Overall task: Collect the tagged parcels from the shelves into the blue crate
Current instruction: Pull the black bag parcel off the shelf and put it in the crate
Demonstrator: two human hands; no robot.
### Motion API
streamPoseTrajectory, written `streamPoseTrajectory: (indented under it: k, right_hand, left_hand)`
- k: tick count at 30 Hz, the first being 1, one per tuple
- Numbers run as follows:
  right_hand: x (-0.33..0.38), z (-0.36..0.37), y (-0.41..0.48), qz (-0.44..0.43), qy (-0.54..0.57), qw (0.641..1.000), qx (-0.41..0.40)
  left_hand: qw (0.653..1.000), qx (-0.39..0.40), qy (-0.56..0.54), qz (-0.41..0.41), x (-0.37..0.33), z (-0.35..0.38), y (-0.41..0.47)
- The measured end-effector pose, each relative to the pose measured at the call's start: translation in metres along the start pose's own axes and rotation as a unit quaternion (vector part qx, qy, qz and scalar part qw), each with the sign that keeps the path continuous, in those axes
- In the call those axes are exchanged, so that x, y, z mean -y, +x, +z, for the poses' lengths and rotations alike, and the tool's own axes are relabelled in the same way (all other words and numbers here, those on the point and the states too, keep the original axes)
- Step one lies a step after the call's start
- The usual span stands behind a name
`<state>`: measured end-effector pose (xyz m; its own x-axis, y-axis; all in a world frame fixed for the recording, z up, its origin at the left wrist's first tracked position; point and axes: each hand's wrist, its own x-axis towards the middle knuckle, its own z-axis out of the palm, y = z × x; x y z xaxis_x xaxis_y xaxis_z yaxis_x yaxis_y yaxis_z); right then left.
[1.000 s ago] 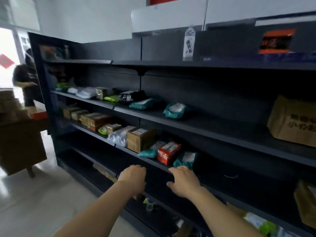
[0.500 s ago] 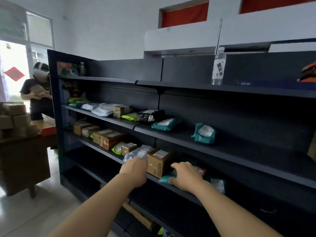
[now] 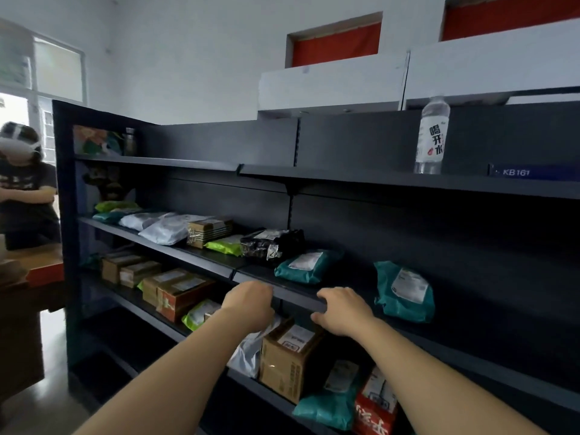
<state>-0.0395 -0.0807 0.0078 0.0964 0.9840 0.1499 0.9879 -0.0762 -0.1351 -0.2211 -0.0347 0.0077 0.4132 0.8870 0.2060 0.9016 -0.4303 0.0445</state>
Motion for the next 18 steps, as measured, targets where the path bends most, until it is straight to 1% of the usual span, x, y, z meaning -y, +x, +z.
streamPoseTrajectory:
  k: [4,8,10,15,17,18]
  right_hand:
    - [-0.008,0.004,0.053,0.009,0.014,1.0,0.011]
    - [-0.013,0.011,0.095,0.036,0.046,0.998,0.005]
    - [-0.016,0.017,0.117,0.064,0.071,0.995,-0.001]
    - [-0.027,0.038,0.173,0.148,0.131,0.98,-0.006]
    - [-0.028,0.043,0.195,0.186,0.174,0.967,-0.009]
    - [-0.03,0.044,0.201,0.204,0.213,0.956,-0.008]
  left_hand:
    - [1.0,0.01,-0.005,0.004,0.011,0.011,0.06]
    - [1.0,0.016,-0.015,0.012,0.023,0.025,0.106]
    - [0.999,0.015,-0.029,0.019,0.03,0.034,0.133]
    - [0.994,0.044,-0.097,0.024,0.042,0.061,0.197]
    - [0.989,0.068,-0.127,0.028,0.047,0.072,0.223]
    - [0.987,0.081,-0.137,0.029,0.047,0.075,0.231]
